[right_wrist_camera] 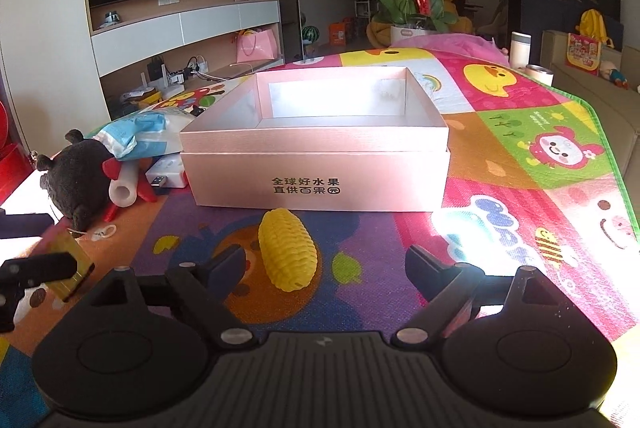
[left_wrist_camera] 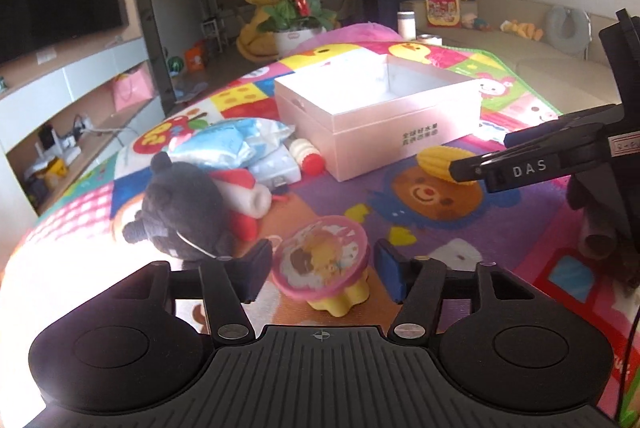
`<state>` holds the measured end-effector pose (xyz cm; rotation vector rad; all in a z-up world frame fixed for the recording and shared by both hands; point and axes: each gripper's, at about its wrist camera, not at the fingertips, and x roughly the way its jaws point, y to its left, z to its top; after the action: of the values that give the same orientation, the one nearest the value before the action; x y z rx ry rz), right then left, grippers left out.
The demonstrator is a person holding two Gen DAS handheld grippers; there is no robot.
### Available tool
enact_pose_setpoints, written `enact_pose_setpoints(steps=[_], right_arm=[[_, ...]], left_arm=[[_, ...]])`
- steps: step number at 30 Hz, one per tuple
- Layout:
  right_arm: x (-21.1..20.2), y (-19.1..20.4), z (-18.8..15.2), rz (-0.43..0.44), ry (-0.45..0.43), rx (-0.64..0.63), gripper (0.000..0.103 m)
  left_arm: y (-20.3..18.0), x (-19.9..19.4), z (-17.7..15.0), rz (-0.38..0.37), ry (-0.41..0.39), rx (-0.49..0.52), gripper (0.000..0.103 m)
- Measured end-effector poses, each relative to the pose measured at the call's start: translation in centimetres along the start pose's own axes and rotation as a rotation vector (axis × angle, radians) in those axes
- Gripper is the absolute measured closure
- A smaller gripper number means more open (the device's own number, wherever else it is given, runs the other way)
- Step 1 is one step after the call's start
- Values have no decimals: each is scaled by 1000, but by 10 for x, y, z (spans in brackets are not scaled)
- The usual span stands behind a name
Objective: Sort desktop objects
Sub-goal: 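Close the right tool on the yellow corn toy and lift it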
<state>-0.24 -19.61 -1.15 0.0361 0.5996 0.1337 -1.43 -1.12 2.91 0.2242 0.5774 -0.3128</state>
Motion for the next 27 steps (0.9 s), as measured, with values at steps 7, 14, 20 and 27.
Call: enact_pose_setpoints(steps=[7,14,20,27], right_arm=[[-36,31,13,122,-95,-122,15],[-31,45,22,91,-77,-186,15],[-9,23,5,27,43,-201,43],[14,29,10,50,72,-206,71]], left_arm=[[11,-15,-13,27,12,-42,8],[-2,1,-17,-25,29,-72,8],[-12,20,-15,4,42,-82,6],[-3,19,-17,51,42,-133,6]])
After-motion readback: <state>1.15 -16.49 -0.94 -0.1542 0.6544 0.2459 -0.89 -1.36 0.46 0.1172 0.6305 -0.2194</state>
